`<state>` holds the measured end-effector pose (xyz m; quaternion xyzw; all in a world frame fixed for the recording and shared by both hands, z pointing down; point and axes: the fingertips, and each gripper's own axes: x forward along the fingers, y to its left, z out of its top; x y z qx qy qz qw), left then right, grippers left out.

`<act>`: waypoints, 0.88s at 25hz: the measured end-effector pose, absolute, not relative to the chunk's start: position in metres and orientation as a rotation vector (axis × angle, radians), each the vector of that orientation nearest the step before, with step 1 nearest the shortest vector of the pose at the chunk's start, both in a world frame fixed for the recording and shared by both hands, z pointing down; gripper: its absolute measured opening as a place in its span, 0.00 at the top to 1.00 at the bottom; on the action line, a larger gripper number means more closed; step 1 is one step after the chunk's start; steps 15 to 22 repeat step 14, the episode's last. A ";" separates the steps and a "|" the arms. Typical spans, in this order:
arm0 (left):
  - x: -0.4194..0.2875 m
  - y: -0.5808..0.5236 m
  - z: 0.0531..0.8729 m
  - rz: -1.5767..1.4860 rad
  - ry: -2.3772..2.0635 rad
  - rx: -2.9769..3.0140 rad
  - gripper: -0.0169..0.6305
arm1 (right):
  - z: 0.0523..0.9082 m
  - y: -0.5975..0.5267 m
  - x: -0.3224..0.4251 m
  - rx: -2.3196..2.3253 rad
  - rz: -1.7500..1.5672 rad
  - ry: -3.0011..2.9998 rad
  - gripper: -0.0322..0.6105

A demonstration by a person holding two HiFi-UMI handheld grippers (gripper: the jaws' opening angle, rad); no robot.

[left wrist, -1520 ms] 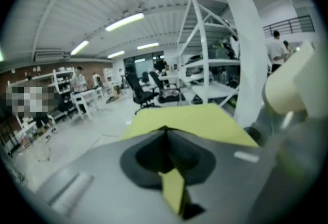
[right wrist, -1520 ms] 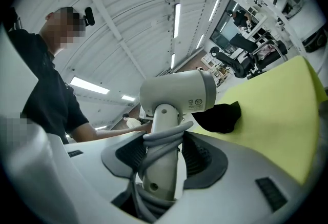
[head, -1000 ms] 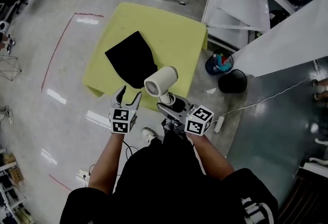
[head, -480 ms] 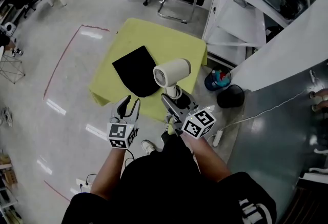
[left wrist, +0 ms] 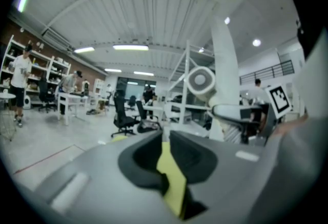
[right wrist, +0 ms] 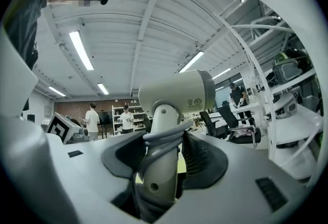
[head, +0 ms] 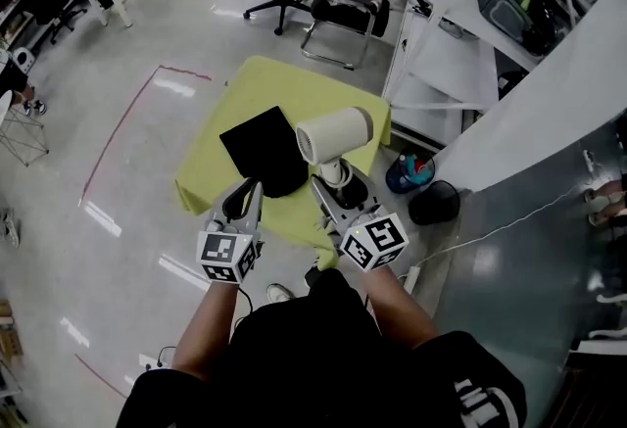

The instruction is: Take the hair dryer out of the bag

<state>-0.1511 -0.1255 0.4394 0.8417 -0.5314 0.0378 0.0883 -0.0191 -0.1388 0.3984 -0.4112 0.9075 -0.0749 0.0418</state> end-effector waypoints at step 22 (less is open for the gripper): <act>-0.152 -0.123 0.419 0.112 -1.601 2.559 0.90 | 0.388 -0.130 -0.011 -1.358 -0.131 2.766 0.62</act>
